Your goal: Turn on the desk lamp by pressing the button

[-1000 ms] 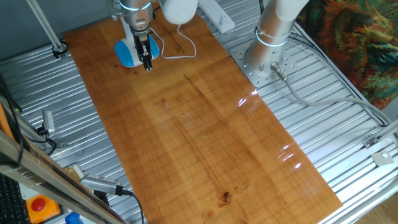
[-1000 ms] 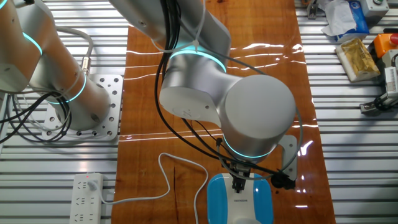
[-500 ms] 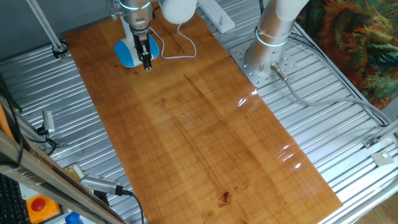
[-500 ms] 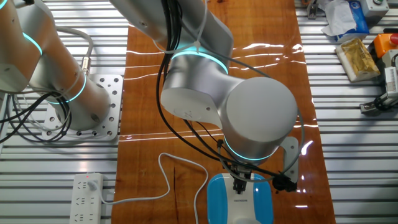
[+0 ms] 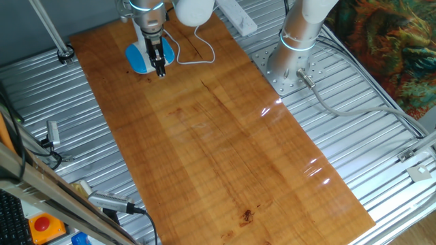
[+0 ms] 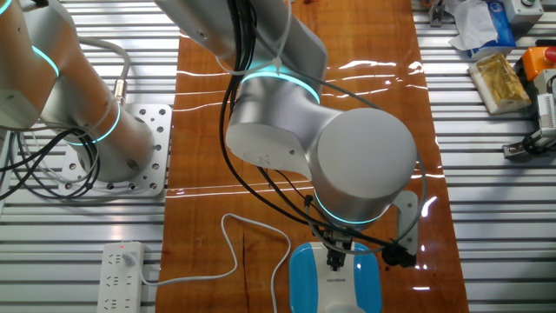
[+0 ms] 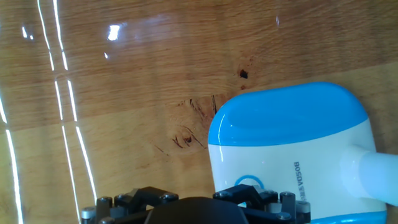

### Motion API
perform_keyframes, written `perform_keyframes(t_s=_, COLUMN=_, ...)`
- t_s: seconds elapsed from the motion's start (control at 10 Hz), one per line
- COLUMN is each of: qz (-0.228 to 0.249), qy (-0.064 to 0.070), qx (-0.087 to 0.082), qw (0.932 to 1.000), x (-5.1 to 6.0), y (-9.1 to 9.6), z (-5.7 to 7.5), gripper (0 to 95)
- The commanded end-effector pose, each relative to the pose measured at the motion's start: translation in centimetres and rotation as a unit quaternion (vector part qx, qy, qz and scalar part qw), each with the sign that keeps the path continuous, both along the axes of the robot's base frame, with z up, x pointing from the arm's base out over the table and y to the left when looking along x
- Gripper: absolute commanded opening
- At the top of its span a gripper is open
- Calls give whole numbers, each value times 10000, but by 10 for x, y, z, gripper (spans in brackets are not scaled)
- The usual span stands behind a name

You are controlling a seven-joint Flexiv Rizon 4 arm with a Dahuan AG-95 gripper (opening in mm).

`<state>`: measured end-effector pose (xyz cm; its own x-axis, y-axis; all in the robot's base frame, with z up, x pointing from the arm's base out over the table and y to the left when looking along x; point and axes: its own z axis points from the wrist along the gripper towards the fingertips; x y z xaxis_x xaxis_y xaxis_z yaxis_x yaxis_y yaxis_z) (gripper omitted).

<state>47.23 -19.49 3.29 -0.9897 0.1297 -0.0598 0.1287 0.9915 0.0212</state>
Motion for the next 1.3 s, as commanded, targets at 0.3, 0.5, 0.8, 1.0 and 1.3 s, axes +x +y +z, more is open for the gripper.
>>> perform_keyframes(t_s=0.3, qz=32, qy=19, qx=10, qw=10000, x=1, y=0, z=-1, gripper=950)
perform_keyframes(t_s=0.5, qz=27, qy=23, qx=15, qw=10000, x=1, y=0, z=-2, gripper=950)
perform_keyframes(t_s=0.8, qz=50, qy=21, qx=31, qw=10000, x=1, y=0, z=-2, gripper=950)
perform_keyframes(t_s=1.0, qz=60, qy=20, qx=30, qw=10000, x=1, y=0, z=-2, gripper=950)
perform_keyframes(t_s=1.3, qz=68, qy=22, qx=36, qw=10000, x=0, y=1, z=-2, gripper=950)
